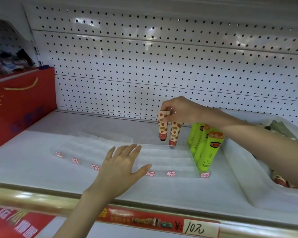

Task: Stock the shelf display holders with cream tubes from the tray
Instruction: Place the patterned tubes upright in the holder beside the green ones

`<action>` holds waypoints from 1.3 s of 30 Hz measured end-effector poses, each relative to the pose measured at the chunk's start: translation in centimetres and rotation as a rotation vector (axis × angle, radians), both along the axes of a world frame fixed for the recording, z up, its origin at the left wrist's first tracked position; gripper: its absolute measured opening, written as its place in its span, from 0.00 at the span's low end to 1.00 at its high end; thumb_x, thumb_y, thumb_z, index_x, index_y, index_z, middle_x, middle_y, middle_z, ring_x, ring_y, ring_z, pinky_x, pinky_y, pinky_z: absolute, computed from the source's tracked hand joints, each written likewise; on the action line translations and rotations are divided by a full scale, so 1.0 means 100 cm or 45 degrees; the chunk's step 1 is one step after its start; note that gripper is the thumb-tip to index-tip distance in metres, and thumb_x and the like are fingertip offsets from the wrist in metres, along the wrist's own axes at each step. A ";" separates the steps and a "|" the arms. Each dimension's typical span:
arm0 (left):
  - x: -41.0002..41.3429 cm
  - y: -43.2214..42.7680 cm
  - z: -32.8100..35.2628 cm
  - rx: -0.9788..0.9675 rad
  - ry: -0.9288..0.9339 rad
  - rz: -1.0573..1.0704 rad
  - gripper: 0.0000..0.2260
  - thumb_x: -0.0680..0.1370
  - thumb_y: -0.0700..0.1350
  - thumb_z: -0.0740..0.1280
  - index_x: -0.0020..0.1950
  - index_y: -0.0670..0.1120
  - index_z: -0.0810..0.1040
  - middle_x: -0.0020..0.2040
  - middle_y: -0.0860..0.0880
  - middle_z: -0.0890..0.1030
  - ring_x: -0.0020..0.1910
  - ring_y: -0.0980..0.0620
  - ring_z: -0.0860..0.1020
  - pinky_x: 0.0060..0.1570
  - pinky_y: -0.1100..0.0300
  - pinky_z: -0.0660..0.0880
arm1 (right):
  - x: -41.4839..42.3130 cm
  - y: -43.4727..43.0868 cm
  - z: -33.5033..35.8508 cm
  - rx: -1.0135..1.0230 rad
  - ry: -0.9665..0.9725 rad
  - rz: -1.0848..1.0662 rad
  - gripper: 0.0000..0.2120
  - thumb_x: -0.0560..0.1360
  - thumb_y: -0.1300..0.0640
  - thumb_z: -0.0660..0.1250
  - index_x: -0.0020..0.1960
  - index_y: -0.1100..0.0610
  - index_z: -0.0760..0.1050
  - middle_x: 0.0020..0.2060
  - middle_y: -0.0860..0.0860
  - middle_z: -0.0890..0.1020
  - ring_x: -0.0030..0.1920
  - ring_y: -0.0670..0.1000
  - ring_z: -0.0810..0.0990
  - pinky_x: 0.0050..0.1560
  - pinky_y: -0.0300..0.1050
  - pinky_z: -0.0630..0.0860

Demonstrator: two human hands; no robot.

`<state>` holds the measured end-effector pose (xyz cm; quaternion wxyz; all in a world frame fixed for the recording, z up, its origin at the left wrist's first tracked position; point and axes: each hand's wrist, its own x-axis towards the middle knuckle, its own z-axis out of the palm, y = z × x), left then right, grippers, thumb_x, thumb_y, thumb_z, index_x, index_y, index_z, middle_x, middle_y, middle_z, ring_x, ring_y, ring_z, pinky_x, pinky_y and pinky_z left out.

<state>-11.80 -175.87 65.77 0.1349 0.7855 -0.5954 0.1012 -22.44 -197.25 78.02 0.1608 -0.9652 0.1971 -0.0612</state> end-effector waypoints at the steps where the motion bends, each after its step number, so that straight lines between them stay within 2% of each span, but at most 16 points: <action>1: 0.000 0.000 -0.001 0.003 -0.003 0.001 0.31 0.77 0.66 0.48 0.59 0.46 0.79 0.56 0.50 0.82 0.54 0.51 0.80 0.54 0.46 0.75 | 0.001 0.000 -0.003 -0.004 0.018 -0.006 0.06 0.73 0.59 0.70 0.49 0.57 0.77 0.45 0.50 0.80 0.45 0.48 0.77 0.50 0.45 0.75; 7: 0.001 -0.002 -0.002 -0.031 0.024 -0.013 0.32 0.77 0.67 0.47 0.60 0.46 0.79 0.56 0.50 0.81 0.55 0.50 0.80 0.55 0.47 0.75 | 0.005 0.001 -0.012 0.009 0.060 -0.039 0.04 0.73 0.58 0.70 0.46 0.55 0.75 0.40 0.48 0.77 0.39 0.47 0.75 0.38 0.39 0.72; 10: 0.002 -0.003 0.000 -0.060 0.043 -0.012 0.33 0.77 0.67 0.46 0.60 0.46 0.78 0.57 0.50 0.81 0.56 0.49 0.80 0.56 0.48 0.74 | 0.006 -0.001 -0.012 -0.003 0.075 -0.062 0.05 0.73 0.57 0.70 0.46 0.53 0.75 0.39 0.45 0.75 0.41 0.48 0.76 0.41 0.42 0.73; 12: 0.002 -0.003 0.002 -0.062 0.099 -0.020 0.35 0.75 0.68 0.44 0.63 0.46 0.77 0.60 0.50 0.80 0.59 0.49 0.78 0.60 0.49 0.71 | 0.007 -0.002 -0.013 -0.009 0.080 -0.070 0.05 0.73 0.57 0.70 0.46 0.53 0.75 0.40 0.45 0.76 0.42 0.48 0.76 0.43 0.44 0.74; 16: 0.000 -0.004 0.005 -0.057 0.163 -0.018 0.43 0.70 0.73 0.36 0.69 0.49 0.70 0.67 0.51 0.73 0.67 0.51 0.70 0.68 0.52 0.61 | 0.006 -0.003 -0.015 0.043 0.069 -0.079 0.05 0.73 0.59 0.70 0.48 0.55 0.76 0.46 0.51 0.78 0.42 0.48 0.76 0.38 0.38 0.72; 19: 0.000 -0.003 0.006 -0.045 0.189 -0.014 0.46 0.67 0.74 0.32 0.72 0.50 0.67 0.70 0.53 0.70 0.70 0.53 0.66 0.70 0.55 0.58 | 0.007 -0.004 -0.019 0.052 0.107 -0.092 0.06 0.73 0.58 0.71 0.48 0.56 0.76 0.50 0.53 0.79 0.47 0.52 0.78 0.43 0.44 0.75; 21: 0.000 -0.004 0.006 -0.034 0.194 -0.012 0.46 0.67 0.74 0.32 0.72 0.51 0.66 0.70 0.54 0.69 0.70 0.53 0.65 0.70 0.56 0.57 | 0.008 -0.005 -0.020 0.050 0.127 -0.101 0.06 0.72 0.58 0.71 0.47 0.55 0.75 0.51 0.54 0.79 0.49 0.53 0.78 0.48 0.48 0.76; 25: 0.001 -0.006 0.006 -0.027 0.190 -0.008 0.44 0.67 0.73 0.33 0.73 0.51 0.63 0.71 0.54 0.68 0.70 0.54 0.64 0.70 0.56 0.56 | 0.009 -0.005 -0.020 0.041 0.157 -0.118 0.06 0.72 0.58 0.71 0.48 0.56 0.76 0.50 0.54 0.79 0.50 0.53 0.78 0.50 0.49 0.76; 29: 0.000 -0.007 0.006 -0.017 0.191 -0.010 0.46 0.66 0.74 0.31 0.74 0.52 0.60 0.72 0.55 0.66 0.71 0.54 0.63 0.71 0.57 0.55 | 0.009 -0.006 -0.020 0.036 0.159 -0.122 0.06 0.72 0.58 0.71 0.47 0.55 0.76 0.50 0.53 0.80 0.50 0.53 0.78 0.49 0.49 0.76; 35: 0.001 -0.006 0.007 -0.036 0.175 -0.012 0.43 0.68 0.73 0.34 0.74 0.51 0.63 0.71 0.53 0.69 0.70 0.53 0.65 0.70 0.56 0.57 | 0.007 -0.008 -0.021 -0.019 0.191 -0.142 0.06 0.73 0.57 0.70 0.48 0.54 0.76 0.50 0.51 0.80 0.50 0.52 0.78 0.49 0.49 0.76; 39: 0.002 -0.003 0.010 0.006 0.159 0.002 0.45 0.65 0.73 0.31 0.75 0.53 0.57 0.73 0.56 0.64 0.72 0.56 0.61 0.71 0.59 0.53 | 0.007 -0.006 -0.019 -0.116 0.239 -0.162 0.09 0.73 0.54 0.69 0.52 0.54 0.76 0.51 0.49 0.78 0.50 0.51 0.77 0.47 0.46 0.72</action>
